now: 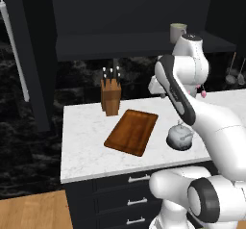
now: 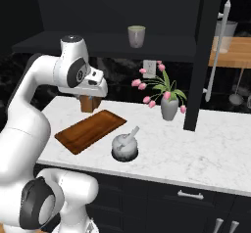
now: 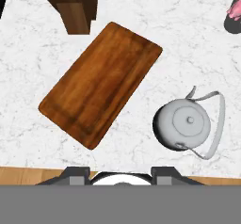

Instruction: Pick the kettle from the counter and place it on the tray. Then pick the mug from the cabinet and place it on the tray. Then close the cabinet doors.

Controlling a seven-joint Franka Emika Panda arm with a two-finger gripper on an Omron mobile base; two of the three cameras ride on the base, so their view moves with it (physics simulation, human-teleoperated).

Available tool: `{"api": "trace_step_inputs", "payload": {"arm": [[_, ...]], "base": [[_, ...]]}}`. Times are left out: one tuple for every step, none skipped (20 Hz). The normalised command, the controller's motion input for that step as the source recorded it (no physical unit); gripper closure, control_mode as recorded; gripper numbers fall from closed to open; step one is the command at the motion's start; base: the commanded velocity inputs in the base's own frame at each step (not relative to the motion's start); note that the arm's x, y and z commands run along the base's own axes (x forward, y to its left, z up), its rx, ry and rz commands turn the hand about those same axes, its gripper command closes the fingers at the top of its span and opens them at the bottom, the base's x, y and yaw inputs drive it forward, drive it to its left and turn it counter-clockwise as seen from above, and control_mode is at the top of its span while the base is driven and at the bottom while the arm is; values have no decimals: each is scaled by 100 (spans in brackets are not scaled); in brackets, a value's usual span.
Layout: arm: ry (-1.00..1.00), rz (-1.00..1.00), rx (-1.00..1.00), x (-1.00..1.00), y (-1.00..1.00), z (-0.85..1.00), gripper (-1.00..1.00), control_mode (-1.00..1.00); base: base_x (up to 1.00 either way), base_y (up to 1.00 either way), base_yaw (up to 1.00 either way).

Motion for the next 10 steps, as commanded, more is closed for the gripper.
{"api": "trace_step_inputs", "payload": {"arm": [[0, 0, 0, -1, 0, 0, -100, -100], [0, 0, 0, -8, 0, 0, -100, -100], [-1, 0, 0, -31, -10, -11, -100, -100], [-6, 0, 0, -47, -15, -15, -100, -100], [-29, 0, 4, -76, -20, -20, -100, -100], [-43, 0, 4, -91, -22, -20, -100, -100], [-37, 0, 5, -86, -27, -24, -100, -100], [-33, 0, 2, -81, -27, -20, -100, -100], [-29, 0, 4, -70, -32, -18, -100, -100], [-26, 0, 4, -66, -37, -23, -100, -100]], "base": [[0, 0, 0], [0, 0, 0], [0, 0, 0], [0, 0, 0], [0, 0, 0], [0, 0, 0], [0, 0, 0], [0, 0, 0], [0, 0, 0], [0, 0, 0]]}}
